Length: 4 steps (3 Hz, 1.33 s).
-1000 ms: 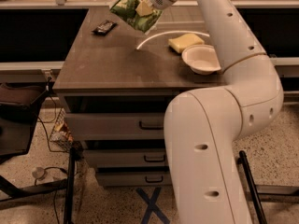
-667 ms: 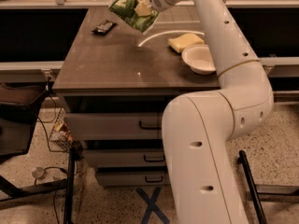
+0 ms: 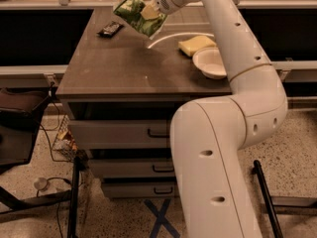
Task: Move green jalapeno chip bag near rxbar chocolate
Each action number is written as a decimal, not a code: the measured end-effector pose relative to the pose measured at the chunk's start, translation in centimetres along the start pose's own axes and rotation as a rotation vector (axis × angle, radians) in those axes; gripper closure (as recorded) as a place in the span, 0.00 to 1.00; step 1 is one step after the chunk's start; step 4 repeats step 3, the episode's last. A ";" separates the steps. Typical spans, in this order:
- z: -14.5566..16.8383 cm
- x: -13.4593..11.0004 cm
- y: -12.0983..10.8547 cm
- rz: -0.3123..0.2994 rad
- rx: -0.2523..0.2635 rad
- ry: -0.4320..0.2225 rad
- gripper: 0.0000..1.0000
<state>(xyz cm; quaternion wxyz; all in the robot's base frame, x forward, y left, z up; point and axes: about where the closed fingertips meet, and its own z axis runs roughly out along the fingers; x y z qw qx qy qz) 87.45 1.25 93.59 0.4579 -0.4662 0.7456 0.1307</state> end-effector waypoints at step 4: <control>1.1 0.3 0.5 0.002 -0.014 0.006 0.00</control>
Offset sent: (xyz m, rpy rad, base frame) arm 0.0005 0.0025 -0.0031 -0.0007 0.0041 0.0028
